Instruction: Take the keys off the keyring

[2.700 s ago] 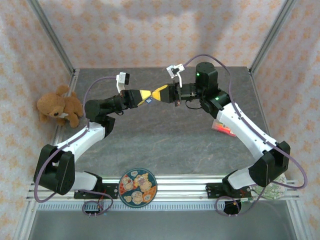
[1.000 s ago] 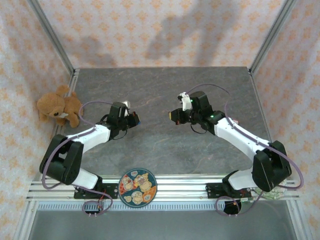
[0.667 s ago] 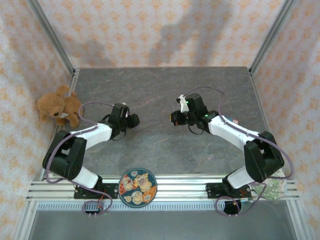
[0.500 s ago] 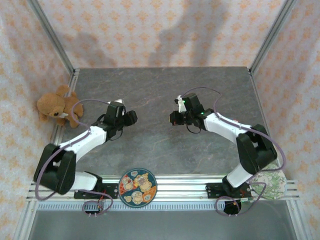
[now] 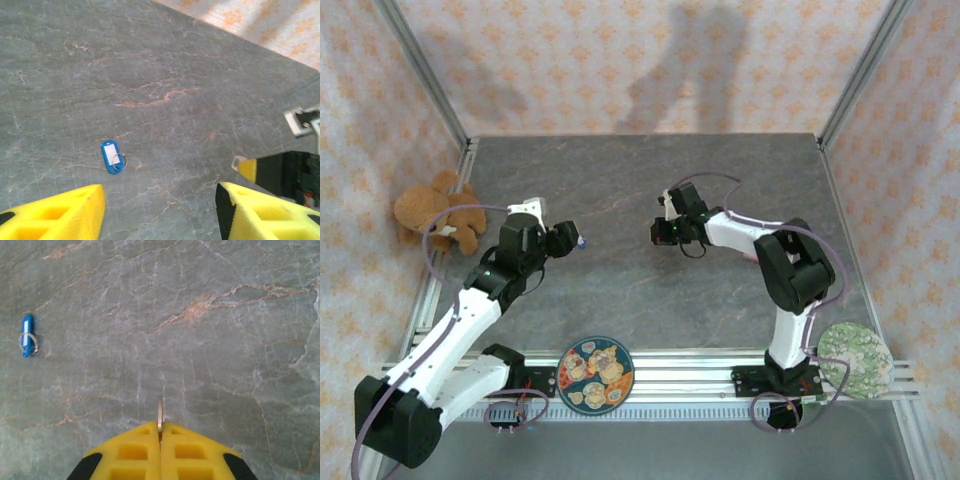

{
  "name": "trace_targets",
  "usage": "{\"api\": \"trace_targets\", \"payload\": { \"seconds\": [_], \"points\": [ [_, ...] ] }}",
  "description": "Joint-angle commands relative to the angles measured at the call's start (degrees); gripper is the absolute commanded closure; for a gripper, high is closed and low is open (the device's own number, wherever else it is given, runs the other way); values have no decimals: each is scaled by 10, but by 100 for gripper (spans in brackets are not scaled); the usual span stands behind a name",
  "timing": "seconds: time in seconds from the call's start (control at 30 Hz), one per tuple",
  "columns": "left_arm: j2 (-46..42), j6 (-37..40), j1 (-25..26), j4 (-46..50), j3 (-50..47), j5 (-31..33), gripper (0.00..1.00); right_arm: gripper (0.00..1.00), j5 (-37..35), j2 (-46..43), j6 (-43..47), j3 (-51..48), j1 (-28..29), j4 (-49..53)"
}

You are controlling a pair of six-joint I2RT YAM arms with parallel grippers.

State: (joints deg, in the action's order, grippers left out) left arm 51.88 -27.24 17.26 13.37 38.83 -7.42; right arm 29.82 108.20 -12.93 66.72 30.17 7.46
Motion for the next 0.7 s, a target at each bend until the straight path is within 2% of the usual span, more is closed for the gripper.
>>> {"api": "trace_targets", "payload": {
  "seconds": [0.0, 0.23, 0.27, 0.3, 0.33, 0.37, 0.6, 0.67],
  "points": [
    [-31, 15, 2, 36, -3, -20, 39, 100, -28, 27, -17, 33, -4, -1],
    [-74, -2, 2, 44, 9, -57, 38, 100, -48, 68, -31, 66, -5, 19],
    [-78, -3, 2, 45, 10, -58, 38, 97, -49, 69, -34, 66, -5, 21],
    [-80, -4, 2, 47, 10, -58, 38, 78, -51, 69, -35, 66, -5, 23],
    [-81, -3, 2, 50, 11, -59, 38, 23, -54, 69, -34, 67, -5, 27],
    [-81, -3, 2, 53, 12, -59, 37, 1, -58, 68, -34, 67, -5, 33],
    [-80, -1, 2, 53, 13, -49, 36, 1, -89, -8, -22, 19, -32, 61],
    [-76, 3, 2, 54, 14, -41, 32, 1, -108, -44, -10, 2, -40, 78]
  ]
}}
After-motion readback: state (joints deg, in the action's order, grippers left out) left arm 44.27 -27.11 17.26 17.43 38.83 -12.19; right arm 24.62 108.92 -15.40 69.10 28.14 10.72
